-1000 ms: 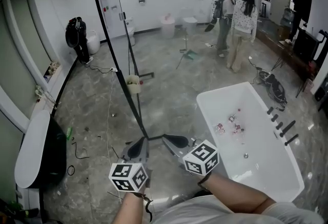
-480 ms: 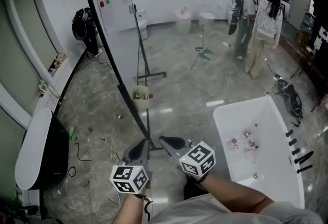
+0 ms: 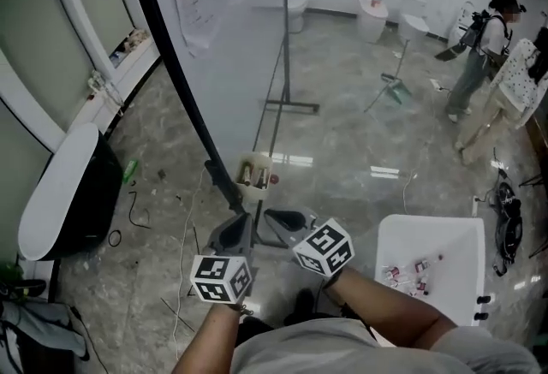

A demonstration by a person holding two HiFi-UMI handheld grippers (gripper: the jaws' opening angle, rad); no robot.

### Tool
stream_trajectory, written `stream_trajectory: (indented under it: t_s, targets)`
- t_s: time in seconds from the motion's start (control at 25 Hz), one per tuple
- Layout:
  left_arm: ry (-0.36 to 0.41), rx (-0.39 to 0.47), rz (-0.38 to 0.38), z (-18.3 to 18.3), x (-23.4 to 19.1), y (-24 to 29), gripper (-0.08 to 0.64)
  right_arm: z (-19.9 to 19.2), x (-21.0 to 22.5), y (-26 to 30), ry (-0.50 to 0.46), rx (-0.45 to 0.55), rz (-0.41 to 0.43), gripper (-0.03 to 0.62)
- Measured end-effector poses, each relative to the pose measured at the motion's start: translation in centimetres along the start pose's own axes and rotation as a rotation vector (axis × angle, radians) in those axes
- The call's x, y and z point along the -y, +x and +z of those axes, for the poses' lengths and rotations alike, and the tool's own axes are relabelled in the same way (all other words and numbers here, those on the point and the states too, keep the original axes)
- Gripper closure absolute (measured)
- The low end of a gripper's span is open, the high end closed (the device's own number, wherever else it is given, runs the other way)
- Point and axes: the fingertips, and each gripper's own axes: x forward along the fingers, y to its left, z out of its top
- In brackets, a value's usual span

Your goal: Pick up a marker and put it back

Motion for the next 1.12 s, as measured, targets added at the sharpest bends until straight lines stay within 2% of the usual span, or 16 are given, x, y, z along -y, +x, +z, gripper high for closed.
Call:
stream_trajectory:
  t_s: [0.12,0.32,0.4,0.56,0.92,1.12]
  targets:
    - [-0.025,0.0,0.042,0.1,-2.4,1.9,0.558,-1.0,3.1,3.8,-0.031,-0.049,0.019,0.582]
    - [-0.073,-0.028,0.065,-1.0,-5.1,3.8,0.558,-3.5,6.2,9.4,-0.127,-0.163,0.012,0.545]
    - [-0.087,-0.042,0.063,-1.5,-5.7,4.3,0.558,-4.6,7.2,11.1,-0.133,-0.198,-0.014,0.511]
    - [-0.101,-0.057,0.054,-1.9,-6.5,5.3,0.558,-6.2,8.3,13.6,-0.117,-0.261,-0.064,0.487]
    - [-0.124,-0.068,0.056,-2.2,-8.7,5.2,0.558,-7.7,9.4,16.0,-0.116,-0.301,-0.157,0.476]
    - [-0.126,-0.068,0.05,-2.3,-9.2,5.0,0.558,-7.8,9.9,15.9,-0.12,-0.302,-0.202,0.505]
